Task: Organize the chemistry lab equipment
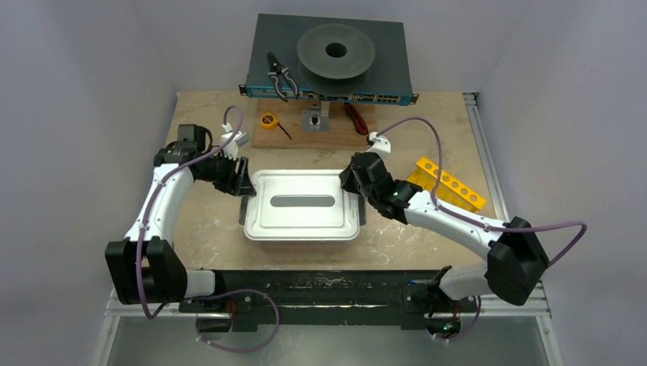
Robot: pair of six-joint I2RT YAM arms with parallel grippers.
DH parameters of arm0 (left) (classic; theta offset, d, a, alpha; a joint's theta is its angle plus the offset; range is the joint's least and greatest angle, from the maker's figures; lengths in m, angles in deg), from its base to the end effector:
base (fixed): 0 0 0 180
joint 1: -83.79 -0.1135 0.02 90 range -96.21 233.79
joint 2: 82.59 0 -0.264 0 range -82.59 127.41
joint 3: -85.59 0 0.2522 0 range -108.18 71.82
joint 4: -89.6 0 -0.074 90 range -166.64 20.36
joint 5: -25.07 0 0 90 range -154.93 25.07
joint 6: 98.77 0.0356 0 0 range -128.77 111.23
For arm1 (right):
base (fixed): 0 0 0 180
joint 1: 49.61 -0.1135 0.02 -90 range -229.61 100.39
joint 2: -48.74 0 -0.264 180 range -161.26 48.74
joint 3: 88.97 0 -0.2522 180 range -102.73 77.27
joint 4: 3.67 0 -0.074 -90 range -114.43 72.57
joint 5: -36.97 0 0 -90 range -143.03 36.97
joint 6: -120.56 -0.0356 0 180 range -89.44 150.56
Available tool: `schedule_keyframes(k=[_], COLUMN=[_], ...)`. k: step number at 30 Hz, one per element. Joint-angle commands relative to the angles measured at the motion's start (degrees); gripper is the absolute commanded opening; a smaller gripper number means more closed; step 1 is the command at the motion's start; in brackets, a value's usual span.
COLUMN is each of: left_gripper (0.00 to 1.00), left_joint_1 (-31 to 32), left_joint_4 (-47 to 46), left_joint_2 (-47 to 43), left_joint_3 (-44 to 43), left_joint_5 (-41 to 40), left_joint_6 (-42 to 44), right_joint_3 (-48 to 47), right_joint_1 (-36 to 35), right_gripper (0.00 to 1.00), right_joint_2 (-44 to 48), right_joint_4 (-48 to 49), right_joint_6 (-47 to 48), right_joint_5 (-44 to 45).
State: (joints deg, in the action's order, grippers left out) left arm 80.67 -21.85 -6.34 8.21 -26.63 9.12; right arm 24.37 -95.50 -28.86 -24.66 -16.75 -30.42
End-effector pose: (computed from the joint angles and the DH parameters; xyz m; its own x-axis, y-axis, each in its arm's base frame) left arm 0.2494 -0.0085 0.2808 -0.8175 0.1969 -0.5412 0.4687 0.7735 -0.4266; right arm 0.2198 0.2070 0.2670 -0.5699 0.3870 -0.7249 -0.0248 0.8736 0.4860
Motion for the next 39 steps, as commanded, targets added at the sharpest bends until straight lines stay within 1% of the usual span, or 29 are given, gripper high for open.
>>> schedule_keyframes(k=[1, 3, 6, 8, 12, 15, 16, 19, 20, 23, 26, 30, 33, 39], left_gripper=[0.49, 0.5, 0.56, 0.6, 0.67, 0.73, 0.75, 0.88, 0.91, 1.0, 1.0, 1.0, 1.0, 1.0], left_joint_1=[2.45, 2.59, 2.59, 2.59, 2.59, 2.59, 2.63, 2.59, 2.59, 1.51, -2.02, -4.51, -4.62, -4.48], left_joint_4=[-8.79, -9.96, -8.61, -8.36, -5.17, -3.81, -3.42, -1.44, -0.39, 1.73, 2.31, 2.08, 1.29, 0.29], left_joint_2=[2.09, 3.03, 4.26, 3.26, 0.12, -3.33, -4.44, -6.35, -6.46, -5.99, -3.13, 0.89, 0.03, -1.69], left_joint_3=[-0.91, -2.17, -4.94, -5.28, -4.56, -2.18, -1.11, 0.08, 0.33, 1.75, 2.52, 3.32, 5.0, 6.65], left_joint_5=[-8.0, -9.07, -7.8, -6.93, -5.84, -6.39, -6.9, -9.09, -9.12, -5.2, 1.08, 6.37, 9.58, 14.16], left_joint_6=[-2.06, -3.37, -5.05, -5.46, -4.79, -4.06, -3.93, -4.1, -4.11, -3.51, -4.41, -5.45, -6.27, -7.33], right_joint_3=[0.71, 0.48, -0.31, 0.03, 2.02, 2.71, 2.72, 2.51, 2.54, 2.92, 3.24, 1.79, 1.52, 2.18], right_joint_1=[1.26, 1.94, 2.12, 2.08, 1.88, 1.77, 1.7, 1.44, 1.22, 0.83, -0.61, -4.53, -6.23, -7.2], right_gripper=[0.0, 0.0, 0.0, 0.0, 0.0, 0.0, 0.0, 0.0, 0.0, 0.0, 0.0, 0.01, 0.01, 0.0], right_joint_2=[-3.96, -4.36, -4.09, -2.97, 0.64, 3.12, 3.68, 4.82, 5.16, 6.3, 7.59, 7.5, 6.58, 6.0], right_joint_4=[-7.53, -7.79, -8.91, -8.74, -5.93, -4.93, -4.88, -5.39, -5.53, -5.6, -4.78, -5.67, -6.63, -5.74], right_joint_6=[1.89, 1.22, 0.25, 0.41, 1.82, 2.15, 2.07, 1.58, 1.37, 0.77, 1.16, 1.99, 0.83, -0.42], right_joint_5=[2.17, 3.36, 5.07, 6.06, 4.08, 2.48, 1.95, 1.06, 1.11, 1.26, 1.63, 4.51, 5.59, 4.84])
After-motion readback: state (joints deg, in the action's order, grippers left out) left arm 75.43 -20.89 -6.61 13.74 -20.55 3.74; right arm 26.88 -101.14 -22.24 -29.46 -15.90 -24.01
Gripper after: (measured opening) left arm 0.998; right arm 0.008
